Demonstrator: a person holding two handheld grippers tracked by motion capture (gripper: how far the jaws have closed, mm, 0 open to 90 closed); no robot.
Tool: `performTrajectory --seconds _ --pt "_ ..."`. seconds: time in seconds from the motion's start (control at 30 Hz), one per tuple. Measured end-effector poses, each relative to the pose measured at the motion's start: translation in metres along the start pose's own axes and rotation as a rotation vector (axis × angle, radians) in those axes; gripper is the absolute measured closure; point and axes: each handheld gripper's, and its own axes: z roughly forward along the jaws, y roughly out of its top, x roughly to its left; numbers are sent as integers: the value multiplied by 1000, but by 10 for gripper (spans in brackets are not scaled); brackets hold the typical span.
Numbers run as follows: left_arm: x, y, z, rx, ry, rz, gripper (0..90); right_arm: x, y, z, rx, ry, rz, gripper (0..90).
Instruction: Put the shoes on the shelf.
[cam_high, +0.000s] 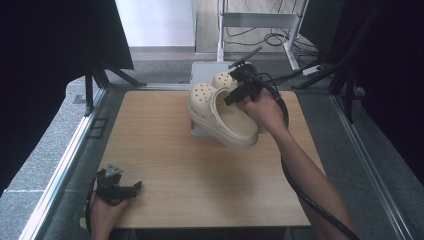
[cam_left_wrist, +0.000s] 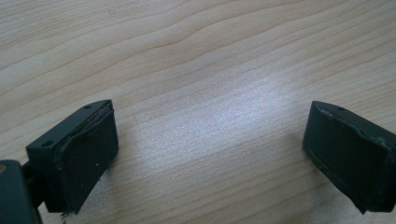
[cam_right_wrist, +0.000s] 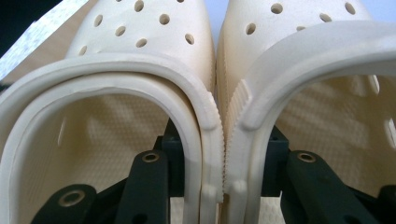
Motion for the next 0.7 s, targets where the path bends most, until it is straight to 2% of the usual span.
performTrajectory --seconds 0.03,0.07,0.2,0.7 --pt "0 0 0 0 0 0 32 0 0 0 0 0 0 641" --pt "0 0 0 3 0 3 32 -2 6 3 -6 -17 29 641" --pt "0 0 0 1 0 2 32 -7 18 8 -17 -52 74 641" --pt "0 0 0 2 -5 5 31 -21 56 28 -48 -114 216 640"
